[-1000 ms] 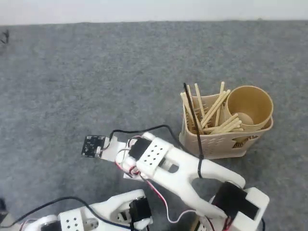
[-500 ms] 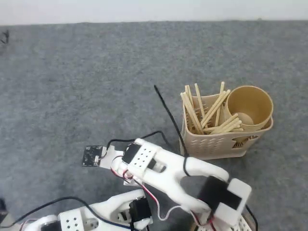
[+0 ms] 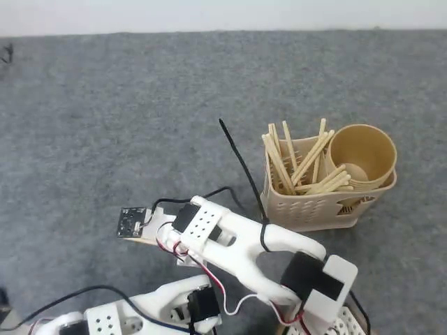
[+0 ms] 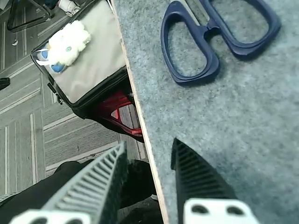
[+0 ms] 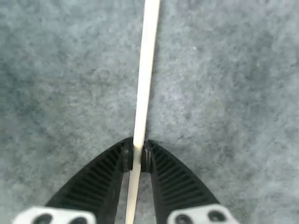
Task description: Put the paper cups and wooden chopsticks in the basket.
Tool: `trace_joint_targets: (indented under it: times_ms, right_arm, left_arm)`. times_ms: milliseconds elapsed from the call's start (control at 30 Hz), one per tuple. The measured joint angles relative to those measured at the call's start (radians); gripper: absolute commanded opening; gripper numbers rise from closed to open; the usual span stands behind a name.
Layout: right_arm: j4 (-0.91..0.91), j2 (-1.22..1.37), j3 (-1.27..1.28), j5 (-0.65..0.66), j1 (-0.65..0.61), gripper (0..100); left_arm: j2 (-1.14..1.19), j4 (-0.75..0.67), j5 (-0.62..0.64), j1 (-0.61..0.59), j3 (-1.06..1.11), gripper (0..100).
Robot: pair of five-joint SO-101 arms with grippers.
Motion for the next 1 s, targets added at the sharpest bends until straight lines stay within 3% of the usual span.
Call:
trace_joint_targets:
  times_ms: [367, 567, 700, 900, 1000]
  right_arm:
    - [0.319, -0.419, -0.287, 0.074, 0.117, 0.7]
    - [0.465, -0.485, -0.559, 0.091, 0.195, 0.7]
    - [0.493, -0.496, -0.71, 0.066, 0.252, 0.7]
    - [0.555, -0.517, -0.888, 0.046, 0.336, 0.7]
    - [0.614, -0.517, -0.941, 0.046, 0.37, 0.7]
  left_arm:
    - [0.0, 0.0, 0.0, -0.006, 0.0, 15]
    - [0.0, 0.0, 0.0, 0.014, 0.0, 15]
    - [0.0, 0.0, 0.0, 0.157, 0.0, 15]
    - [0.0, -0.028, 0.0, 0.56, 0.0, 14]
    - [0.0, -0.089, 0.0, 0.706, 0.0, 14]
